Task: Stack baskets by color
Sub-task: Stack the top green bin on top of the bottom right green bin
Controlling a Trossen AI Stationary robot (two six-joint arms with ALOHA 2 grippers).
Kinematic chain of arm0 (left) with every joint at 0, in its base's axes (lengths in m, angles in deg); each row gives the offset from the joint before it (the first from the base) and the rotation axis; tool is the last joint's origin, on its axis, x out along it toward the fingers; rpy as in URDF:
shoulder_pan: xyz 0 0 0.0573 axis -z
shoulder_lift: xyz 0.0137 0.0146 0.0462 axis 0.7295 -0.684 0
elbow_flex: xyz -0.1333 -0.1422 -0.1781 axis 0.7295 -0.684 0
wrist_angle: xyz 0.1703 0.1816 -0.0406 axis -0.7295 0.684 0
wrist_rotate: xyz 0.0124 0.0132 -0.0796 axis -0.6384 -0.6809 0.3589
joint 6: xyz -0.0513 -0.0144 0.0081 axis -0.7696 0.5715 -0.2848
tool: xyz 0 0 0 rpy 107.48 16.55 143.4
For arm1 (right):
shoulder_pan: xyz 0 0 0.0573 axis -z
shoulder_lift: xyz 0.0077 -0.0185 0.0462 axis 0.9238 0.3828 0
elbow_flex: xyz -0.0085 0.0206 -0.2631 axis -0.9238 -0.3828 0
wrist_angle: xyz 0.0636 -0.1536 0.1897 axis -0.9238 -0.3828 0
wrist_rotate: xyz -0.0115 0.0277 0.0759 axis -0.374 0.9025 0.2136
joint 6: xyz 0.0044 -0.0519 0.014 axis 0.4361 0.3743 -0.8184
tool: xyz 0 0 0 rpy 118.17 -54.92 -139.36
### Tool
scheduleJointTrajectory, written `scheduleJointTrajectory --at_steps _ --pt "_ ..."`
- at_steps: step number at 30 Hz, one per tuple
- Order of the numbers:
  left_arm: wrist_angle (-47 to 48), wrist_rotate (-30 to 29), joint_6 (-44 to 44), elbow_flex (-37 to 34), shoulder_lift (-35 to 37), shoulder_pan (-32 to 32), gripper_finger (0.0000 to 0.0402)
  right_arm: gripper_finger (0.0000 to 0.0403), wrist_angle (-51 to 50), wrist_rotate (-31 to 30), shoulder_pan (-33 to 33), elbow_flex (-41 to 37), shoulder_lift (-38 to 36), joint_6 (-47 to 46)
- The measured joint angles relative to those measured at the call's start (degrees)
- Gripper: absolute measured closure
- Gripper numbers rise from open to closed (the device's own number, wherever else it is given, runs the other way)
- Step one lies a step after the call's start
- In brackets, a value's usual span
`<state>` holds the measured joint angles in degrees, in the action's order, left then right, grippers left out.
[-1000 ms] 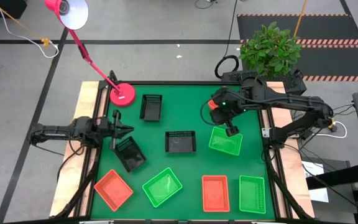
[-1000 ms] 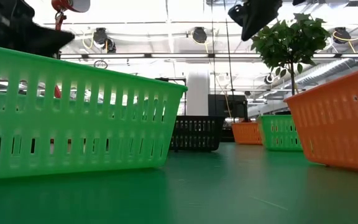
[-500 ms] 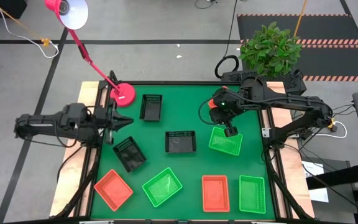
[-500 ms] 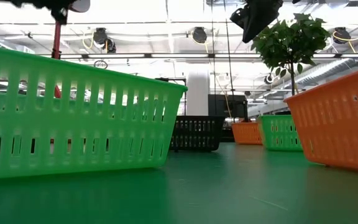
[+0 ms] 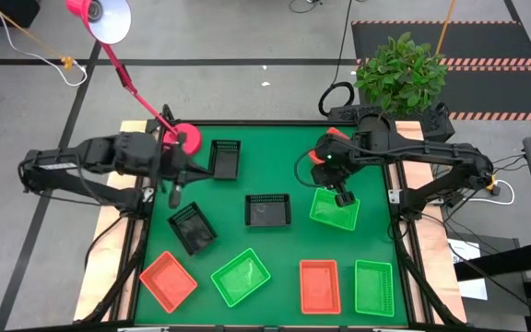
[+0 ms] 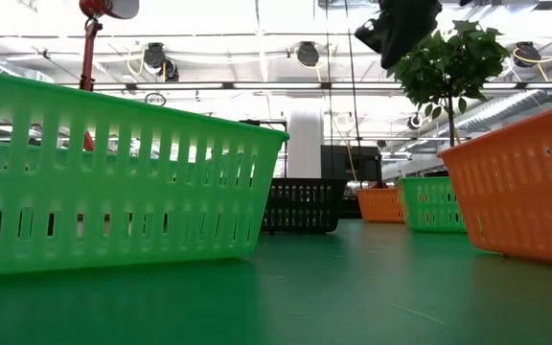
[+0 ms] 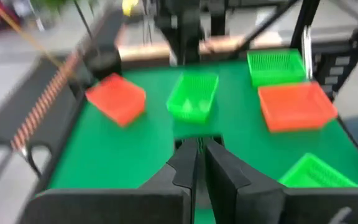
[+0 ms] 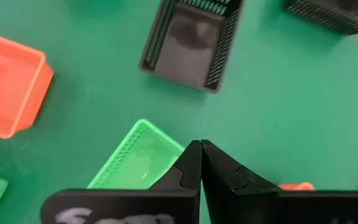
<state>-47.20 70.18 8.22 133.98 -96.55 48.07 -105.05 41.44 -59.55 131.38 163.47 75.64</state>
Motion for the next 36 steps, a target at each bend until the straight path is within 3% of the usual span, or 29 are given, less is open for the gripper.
scheduleJointTrajectory --at_steps 6,12,15,21,25,30,36 --pt "-1.0 -3.9 -4.3 -5.2 -4.7 2.5 0.0371 0.0403 1.3 0.6 -0.6 -5.4 0.0 3.1" --pt "-17.1 -5.2 -5.3 -15.0 -9.4 5.4 0.0371 0.0392 7.8 0.6 -1.7 -13.6 0.0 10.7" --pt "-22.9 -5.1 -4.2 -17.7 -11.3 5.8 0.0371 0.0369 14.0 0.6 -1.7 -17.7 0.5 14.0" --pt "-24.5 -5.5 -4.0 -18.0 -12.3 5.6 0.0371 0.0290 19.0 -0.8 -1.7 -22.1 3.3 19.4" --pt "-24.6 -5.5 -3.8 -18.0 -12.3 5.6 0.0371 0.0260 22.2 -1.2 -1.6 -22.5 5.7 21.4" --pt "-24.6 -5.4 -3.8 -18.0 -12.3 5.6 0.0371 0.0267 23.0 -1.2 -1.6 -22.5 9.8 25.2" --pt "-24.4 -5.4 -3.7 -18.0 -12.3 5.6 0.0371 0.0304 23.3 -1.6 -1.5 -22.5 12.3 26.1"
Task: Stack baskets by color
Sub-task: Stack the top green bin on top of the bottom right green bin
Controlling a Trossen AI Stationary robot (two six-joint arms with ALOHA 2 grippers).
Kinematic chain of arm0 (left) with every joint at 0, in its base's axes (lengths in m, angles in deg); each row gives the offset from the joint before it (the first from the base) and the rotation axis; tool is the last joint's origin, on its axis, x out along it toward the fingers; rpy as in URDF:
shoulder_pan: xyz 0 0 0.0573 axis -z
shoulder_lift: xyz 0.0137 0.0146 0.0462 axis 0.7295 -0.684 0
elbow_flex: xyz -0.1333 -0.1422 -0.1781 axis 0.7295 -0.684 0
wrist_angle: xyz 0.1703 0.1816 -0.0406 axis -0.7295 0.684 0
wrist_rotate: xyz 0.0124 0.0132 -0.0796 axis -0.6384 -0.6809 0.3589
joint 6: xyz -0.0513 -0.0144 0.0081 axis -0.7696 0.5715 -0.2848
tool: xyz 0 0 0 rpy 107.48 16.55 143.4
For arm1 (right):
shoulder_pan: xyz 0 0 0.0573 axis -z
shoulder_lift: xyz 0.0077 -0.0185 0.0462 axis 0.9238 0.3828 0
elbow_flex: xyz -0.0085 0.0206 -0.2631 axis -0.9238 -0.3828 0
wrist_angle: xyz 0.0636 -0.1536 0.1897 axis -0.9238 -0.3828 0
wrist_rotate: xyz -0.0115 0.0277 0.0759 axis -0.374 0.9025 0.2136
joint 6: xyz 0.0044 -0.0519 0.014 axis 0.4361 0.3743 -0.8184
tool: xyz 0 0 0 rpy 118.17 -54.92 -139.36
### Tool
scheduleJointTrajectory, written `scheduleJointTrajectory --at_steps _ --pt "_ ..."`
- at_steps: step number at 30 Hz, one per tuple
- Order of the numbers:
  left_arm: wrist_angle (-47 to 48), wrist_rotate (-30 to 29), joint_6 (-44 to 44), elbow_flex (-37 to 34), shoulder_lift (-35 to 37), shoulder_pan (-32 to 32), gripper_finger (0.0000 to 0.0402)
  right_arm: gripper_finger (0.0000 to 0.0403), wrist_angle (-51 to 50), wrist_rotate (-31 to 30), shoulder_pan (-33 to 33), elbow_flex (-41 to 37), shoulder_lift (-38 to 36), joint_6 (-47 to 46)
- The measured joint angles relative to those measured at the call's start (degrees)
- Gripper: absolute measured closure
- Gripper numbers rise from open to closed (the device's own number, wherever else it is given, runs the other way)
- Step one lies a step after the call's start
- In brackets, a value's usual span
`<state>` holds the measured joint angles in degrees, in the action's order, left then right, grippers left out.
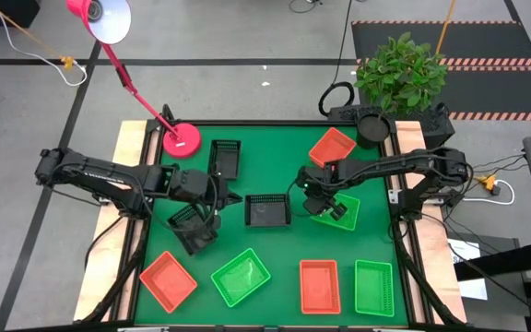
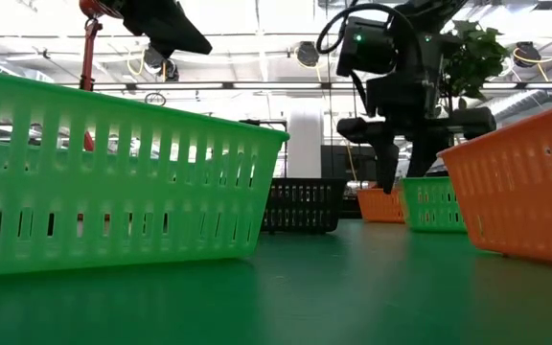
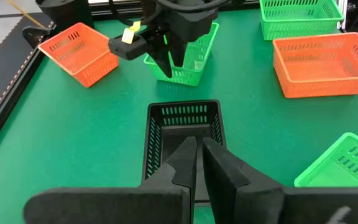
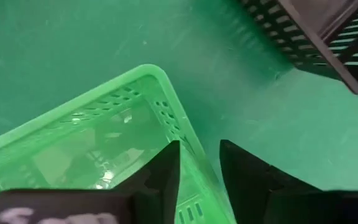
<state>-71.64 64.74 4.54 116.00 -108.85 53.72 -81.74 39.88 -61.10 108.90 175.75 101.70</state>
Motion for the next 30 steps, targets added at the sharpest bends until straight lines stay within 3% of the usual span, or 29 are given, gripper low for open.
scheduleJointTrajectory --at_steps 8,18,25,30 --pt "-0.1 0.0 1.0 0.0 0.0 0.0 0.0371 0.0392 -4.3 -6.9 -1.9 1.7 -1.5 -4.0" --pt "-0.1 -0.1 0.7 0.0 0.0 0.0 0.0371 0.0396 -19.3 -7.4 -6.0 12.0 -4.0 -16.9" --pt "-0.2 -0.1 0.7 0.0 0.0 0.6 0.0371 0.0398 -31.6 -14.1 -8.9 20.4 -8.1 -27.7" --pt "-0.2 -0.1 0.6 0.0 0.0 1.4 0.0371 0.0398 -37.9 -14.2 -11.9 24.8 -12.0 -37.6"
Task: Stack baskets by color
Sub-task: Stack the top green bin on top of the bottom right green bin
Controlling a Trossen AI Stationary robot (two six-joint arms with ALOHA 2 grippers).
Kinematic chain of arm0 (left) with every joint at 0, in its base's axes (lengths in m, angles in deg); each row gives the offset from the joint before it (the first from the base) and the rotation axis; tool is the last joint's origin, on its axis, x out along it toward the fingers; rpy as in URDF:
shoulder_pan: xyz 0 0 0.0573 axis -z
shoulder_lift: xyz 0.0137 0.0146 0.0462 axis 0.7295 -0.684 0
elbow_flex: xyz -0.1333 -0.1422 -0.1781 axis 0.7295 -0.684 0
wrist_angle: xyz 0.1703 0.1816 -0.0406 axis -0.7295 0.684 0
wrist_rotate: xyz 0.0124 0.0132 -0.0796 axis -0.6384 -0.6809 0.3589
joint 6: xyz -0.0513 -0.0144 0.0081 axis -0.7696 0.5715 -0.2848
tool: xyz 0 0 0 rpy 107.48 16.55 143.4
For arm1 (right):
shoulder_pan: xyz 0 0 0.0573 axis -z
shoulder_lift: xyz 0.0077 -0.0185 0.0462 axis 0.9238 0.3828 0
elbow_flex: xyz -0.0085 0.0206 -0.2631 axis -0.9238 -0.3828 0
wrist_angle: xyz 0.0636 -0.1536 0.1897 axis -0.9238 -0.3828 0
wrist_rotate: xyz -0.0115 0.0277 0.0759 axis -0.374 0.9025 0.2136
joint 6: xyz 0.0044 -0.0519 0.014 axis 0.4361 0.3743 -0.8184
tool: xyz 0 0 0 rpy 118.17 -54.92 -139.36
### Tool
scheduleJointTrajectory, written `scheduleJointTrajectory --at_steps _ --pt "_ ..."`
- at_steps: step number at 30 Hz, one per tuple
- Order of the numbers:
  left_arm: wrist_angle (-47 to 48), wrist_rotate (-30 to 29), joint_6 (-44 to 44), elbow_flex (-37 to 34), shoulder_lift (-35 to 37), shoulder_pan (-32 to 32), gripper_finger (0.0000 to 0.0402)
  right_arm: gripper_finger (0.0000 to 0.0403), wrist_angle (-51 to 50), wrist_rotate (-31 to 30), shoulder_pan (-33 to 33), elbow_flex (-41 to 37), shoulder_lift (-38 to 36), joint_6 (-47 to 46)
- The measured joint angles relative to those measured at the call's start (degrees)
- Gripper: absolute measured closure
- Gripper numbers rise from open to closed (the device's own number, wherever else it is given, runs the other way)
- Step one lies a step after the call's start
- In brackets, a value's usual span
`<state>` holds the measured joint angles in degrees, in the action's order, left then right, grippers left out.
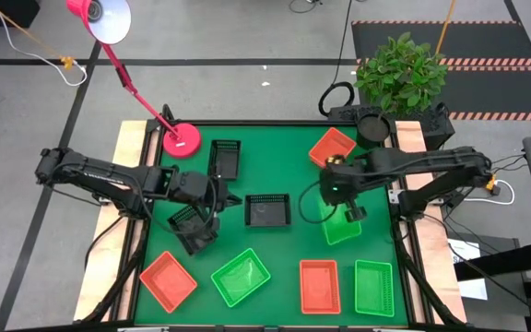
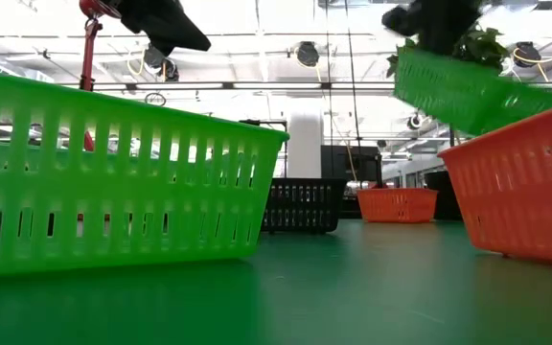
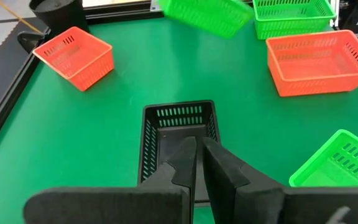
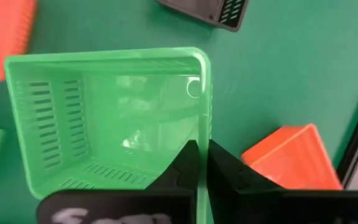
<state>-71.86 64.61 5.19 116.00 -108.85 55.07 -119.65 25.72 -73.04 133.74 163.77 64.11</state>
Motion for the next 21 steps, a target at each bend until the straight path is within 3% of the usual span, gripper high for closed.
scheduleJointTrajectory --at_steps 14,21 --pt "-0.1 0.0 -0.7 0.0 0.0 0.5 0.0371 0.0398 -6.5 16.8 -10.2 1.2 -8.7 -29.3" --pt "-0.2 0.0 -0.9 0.0 0.0 0.5 0.0371 0.0397 -6.5 18.0 -17.7 1.2 -9.4 -41.5"
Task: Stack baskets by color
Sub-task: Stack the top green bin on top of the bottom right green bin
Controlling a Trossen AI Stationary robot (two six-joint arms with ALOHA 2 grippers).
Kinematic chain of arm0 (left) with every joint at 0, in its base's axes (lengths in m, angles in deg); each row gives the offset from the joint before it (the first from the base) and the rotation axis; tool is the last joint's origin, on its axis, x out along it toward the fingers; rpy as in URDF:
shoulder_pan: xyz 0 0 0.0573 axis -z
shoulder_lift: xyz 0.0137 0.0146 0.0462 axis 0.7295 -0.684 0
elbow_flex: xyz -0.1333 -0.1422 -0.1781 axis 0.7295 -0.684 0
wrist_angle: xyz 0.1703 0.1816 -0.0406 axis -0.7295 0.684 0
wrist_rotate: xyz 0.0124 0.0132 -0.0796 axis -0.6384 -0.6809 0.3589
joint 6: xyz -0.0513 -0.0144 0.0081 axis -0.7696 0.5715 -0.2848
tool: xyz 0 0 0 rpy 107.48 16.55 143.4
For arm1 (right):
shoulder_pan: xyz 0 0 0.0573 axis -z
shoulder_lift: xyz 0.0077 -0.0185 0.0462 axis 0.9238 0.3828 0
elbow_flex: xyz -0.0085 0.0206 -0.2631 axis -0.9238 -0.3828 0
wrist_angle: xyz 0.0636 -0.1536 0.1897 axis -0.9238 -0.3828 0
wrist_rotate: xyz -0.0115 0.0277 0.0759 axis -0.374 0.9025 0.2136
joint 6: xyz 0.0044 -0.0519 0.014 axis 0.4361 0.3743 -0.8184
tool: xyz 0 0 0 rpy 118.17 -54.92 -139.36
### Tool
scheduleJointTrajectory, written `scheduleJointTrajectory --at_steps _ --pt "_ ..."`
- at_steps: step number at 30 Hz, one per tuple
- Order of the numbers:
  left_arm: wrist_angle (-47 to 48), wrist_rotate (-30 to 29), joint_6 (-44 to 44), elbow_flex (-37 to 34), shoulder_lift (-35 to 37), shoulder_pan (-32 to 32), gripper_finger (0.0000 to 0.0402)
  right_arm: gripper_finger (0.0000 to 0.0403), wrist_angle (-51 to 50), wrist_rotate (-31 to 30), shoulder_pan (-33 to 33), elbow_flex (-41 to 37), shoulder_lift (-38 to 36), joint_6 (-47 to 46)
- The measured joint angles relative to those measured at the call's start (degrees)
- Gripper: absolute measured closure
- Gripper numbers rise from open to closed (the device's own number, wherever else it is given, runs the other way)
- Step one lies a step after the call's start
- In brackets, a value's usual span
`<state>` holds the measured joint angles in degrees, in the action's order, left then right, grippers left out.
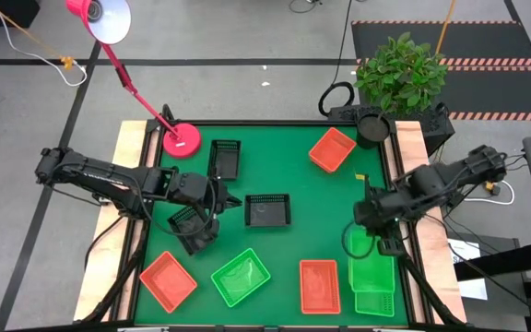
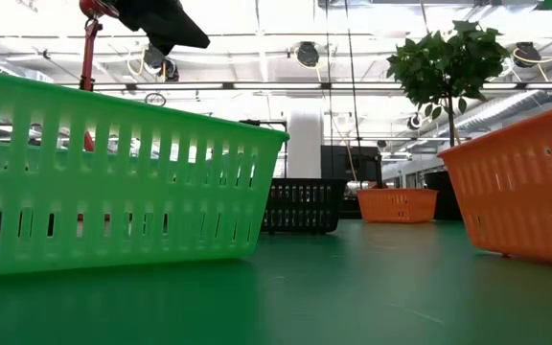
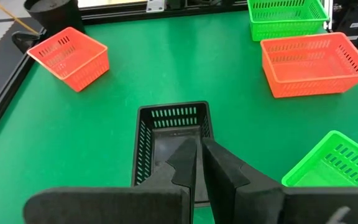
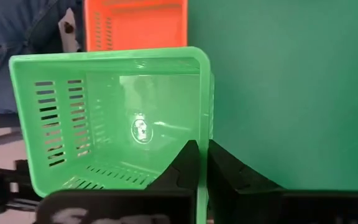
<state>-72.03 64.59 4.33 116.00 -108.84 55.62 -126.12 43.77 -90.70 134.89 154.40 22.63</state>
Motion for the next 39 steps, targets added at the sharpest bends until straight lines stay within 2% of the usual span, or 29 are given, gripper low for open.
scheduleJointTrajectory --at_steps 11,15,18,28,39 --pt "0.0 0.0 -1.0 0.0 0.0 0.0 0.0371 0.0397 4.8 -3.2 -15.7 -2.0 0.2 -20.7" --pt "0.0 0.0 -2.8 0.0 0.0 0.0 0.0371 0.0397 9.1 -3.4 -21.2 -5.5 0.3 -25.2" --pt "0.0 -0.1 -3.6 0.0 0.0 0.0 0.0371 0.0397 11.0 -3.3 -23.6 -8.8 0.3 -25.2" --pt "-4.3 -0.1 -3.3 0.0 0.0 1.2 0.0371 0.0397 17.9 -2.0 -23.2 -19.8 -0.4 -19.3" --pt "-4.2 -0.1 -1.6 0.0 0.0 3.9 0.0371 0.0397 28.1 -0.8 -19.4 -31.2 -7.7 -21.4"
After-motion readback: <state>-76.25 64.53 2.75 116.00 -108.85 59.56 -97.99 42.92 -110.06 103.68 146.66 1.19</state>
